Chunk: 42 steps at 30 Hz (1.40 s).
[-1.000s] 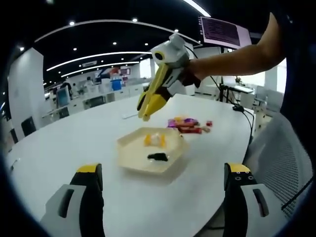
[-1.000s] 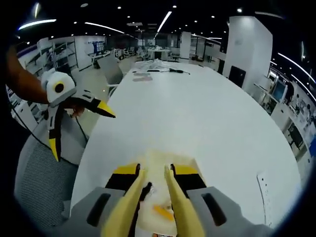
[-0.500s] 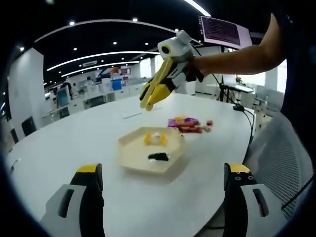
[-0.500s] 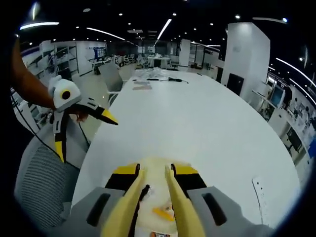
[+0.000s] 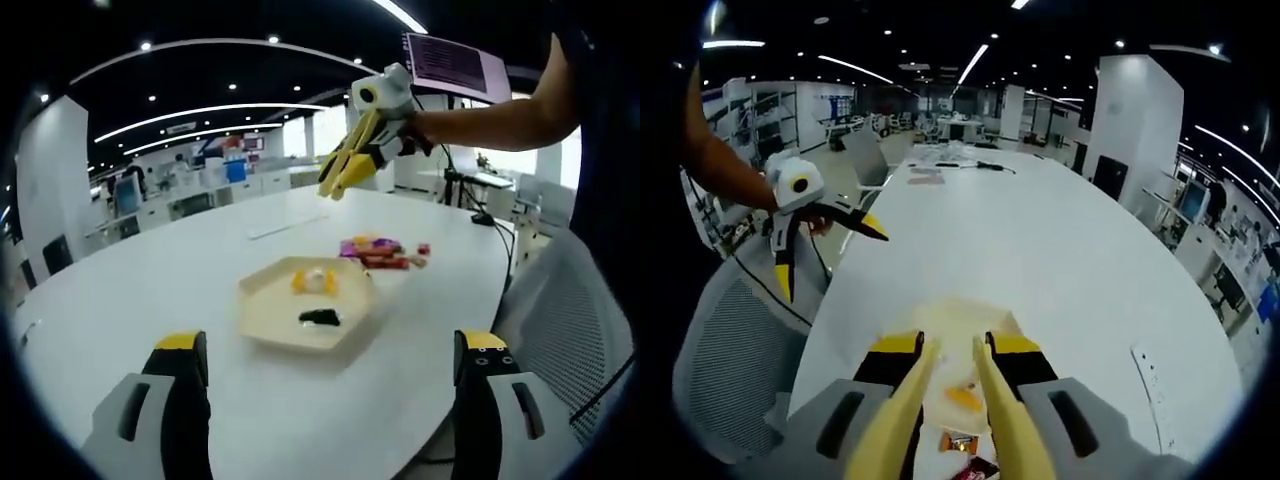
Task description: Place the target food into the container with the food tongs after gripping and lifting it, then release it inside without dropping or visibly crushing the food.
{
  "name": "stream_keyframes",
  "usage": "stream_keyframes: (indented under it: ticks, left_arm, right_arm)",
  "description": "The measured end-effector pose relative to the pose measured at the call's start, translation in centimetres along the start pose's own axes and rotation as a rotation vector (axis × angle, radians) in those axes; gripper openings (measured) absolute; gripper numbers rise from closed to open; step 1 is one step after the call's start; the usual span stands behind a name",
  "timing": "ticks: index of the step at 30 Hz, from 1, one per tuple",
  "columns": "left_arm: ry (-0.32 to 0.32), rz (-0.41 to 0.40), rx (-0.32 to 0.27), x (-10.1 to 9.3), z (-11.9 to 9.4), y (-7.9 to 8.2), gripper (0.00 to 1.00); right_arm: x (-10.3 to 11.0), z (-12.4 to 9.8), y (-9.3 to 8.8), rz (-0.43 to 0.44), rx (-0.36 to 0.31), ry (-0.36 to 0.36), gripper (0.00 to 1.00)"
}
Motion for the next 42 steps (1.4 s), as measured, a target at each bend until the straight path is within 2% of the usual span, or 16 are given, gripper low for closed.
stream_keyframes:
  ticks: [5,13,18,32,42]
  left_arm:
    - [0.002,-0.001,-0.001,0.1,0.0,-0.1,0.99]
    - [0.000,0.002,0.003,0.1,-0.1,-0.1,0.99]
    - [0.008,0.004,-0.018,0.3,-0.2,0.2,0.99]
    - [0.010,-0.007,-0.007,0.2,-0.2,0.0,0.99]
    - [0.010,-0.005,0.003,0.1,-0.2,-0.1,0.99]
  right_arm:
    - [0.0,-1.6,-0.8,-0.002,-0.011,-0.019,0.24]
    - [1.0,-3.6,-1.9,-0.029,-0.014,-0.007,0.24]
    - [1.5,-5.2,-2.7,-0.027,-0.013,-0.015,0.24]
    - [1.7,-10.6,-7.6,0.023,0.008,-0.110,0.25]
    - [2.0,-13.3,-10.7,0.039,0.048,-0.135,0.26]
Point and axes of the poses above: the point that each gripper's makers call its tool centre point, and the gripper's own axes: z roughly forward along the fingers, x roughly to its left, y roughly out of its top, the point moved 5 cm from there along -z, roughly backward along the fingers, and after that the axes turned 2 degrees about y, right-handed, at the moved point
